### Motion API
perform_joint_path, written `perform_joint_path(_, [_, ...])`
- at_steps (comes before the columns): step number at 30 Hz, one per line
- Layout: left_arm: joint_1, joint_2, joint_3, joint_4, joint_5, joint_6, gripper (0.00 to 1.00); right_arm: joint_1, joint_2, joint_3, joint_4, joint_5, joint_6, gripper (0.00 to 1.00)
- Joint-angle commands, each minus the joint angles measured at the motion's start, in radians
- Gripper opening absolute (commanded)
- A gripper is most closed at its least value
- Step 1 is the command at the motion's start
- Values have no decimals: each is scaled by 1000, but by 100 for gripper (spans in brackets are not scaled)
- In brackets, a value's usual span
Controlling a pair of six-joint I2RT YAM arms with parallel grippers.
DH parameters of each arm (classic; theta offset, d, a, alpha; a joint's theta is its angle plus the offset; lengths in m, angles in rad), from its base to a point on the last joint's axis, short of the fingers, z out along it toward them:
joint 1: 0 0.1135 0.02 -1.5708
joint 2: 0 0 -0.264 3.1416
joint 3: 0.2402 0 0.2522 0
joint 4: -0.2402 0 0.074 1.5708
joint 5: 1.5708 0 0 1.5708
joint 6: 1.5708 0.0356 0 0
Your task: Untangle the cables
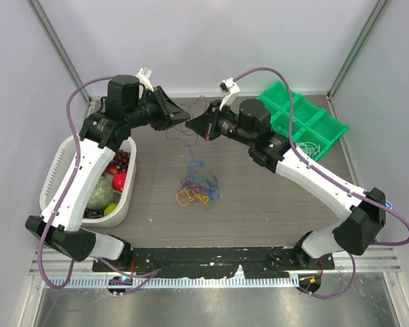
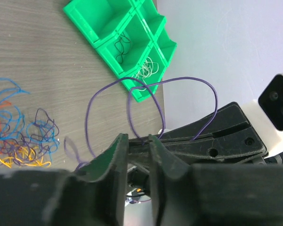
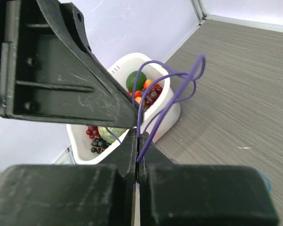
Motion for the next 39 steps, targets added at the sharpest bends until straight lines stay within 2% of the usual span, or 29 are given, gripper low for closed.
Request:
perform_joint_path(1, [39, -61, -41, 11, 25, 34, 39, -27, -94, -55, 54, 76, 7, 1])
perform_joint_path(3, [51, -74, -58, -3, 14, 38, 53, -62, -117, -85, 54, 76, 33, 1])
perform_joint_path(6, [71, -88, -72, -31, -7, 57, 65, -139, -140, -118, 54, 73, 77, 1])
perform_joint_path(7, [74, -91, -75, -44, -22, 70, 87, -157, -151, -130, 54, 73, 86, 1])
perform_joint_path(9, [74, -102, -78, -84, -70, 99, 99, -209, -159, -145, 54, 78, 114, 1])
perform_joint_path(12, [76, -133, -99, -118, -131, 141, 100, -280, -137, -127, -9, 166, 113, 1])
perform_joint_path(13, [76, -143, -111, -118, -136, 155, 100, -291, -119, -92, -80, 188, 105, 1])
perform_joint_path(15, [76, -165, -134, -113, -136, 169, 99, -349, -70, -43, -142, 245, 88, 1])
perform_joint_path(18, [76, -180, -158, -87, -99, 182, 98, -406, 20, 0, -145, 326, 57, 1])
perform_joint_path(21, [76, -185, -174, -54, -38, 185, 96, -498, 107, 22, -55, 308, 59, 1])
perform_joint_path(25, [76, -190, -187, -32, 16, 189, 95, -588, 266, 54, 120, 179, 111, 1])
perform_joint_path(30, [77, -203, -205, -20, 31, 201, 95, -616, 461, 109, 258, 132, 14, 1])
perform_joint_path(35, [76, -193, -191, -24, 33, 219, 95, -630, 611, 184, 255, 98, 20, 1])
perform_joint_path(39, [76, -177, -174, -32, 30, 238, 95, -628, 636, 227, 102, 191, 22, 1])
